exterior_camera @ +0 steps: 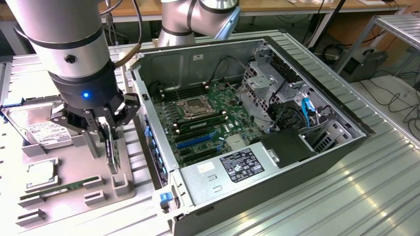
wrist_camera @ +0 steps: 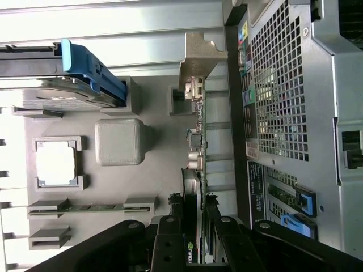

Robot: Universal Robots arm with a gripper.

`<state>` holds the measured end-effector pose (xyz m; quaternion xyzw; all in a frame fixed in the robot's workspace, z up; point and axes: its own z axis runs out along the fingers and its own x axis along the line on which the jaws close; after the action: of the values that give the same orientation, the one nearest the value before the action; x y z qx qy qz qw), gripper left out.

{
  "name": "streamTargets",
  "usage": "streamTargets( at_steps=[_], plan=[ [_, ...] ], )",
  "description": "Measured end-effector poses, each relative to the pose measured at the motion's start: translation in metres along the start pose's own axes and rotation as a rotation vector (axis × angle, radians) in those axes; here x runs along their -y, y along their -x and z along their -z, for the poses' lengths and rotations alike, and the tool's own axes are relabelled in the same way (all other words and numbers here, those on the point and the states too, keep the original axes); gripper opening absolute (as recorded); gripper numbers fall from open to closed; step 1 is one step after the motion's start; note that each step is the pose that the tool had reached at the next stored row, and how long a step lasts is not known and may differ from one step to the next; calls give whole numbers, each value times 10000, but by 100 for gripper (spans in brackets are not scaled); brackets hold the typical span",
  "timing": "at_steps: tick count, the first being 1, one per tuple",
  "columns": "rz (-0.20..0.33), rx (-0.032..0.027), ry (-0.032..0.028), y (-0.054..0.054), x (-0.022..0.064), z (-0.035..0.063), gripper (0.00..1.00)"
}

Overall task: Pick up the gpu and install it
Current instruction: 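Pick up the gpu and move the gpu toward the slot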

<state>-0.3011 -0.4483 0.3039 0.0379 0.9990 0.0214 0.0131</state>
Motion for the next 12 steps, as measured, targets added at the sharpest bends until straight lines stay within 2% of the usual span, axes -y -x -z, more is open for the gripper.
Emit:
streamTargets(
  at_steps=[12],
  plan=[
    [0, 0, 0, 1, -1, 23, 26]
  ],
)
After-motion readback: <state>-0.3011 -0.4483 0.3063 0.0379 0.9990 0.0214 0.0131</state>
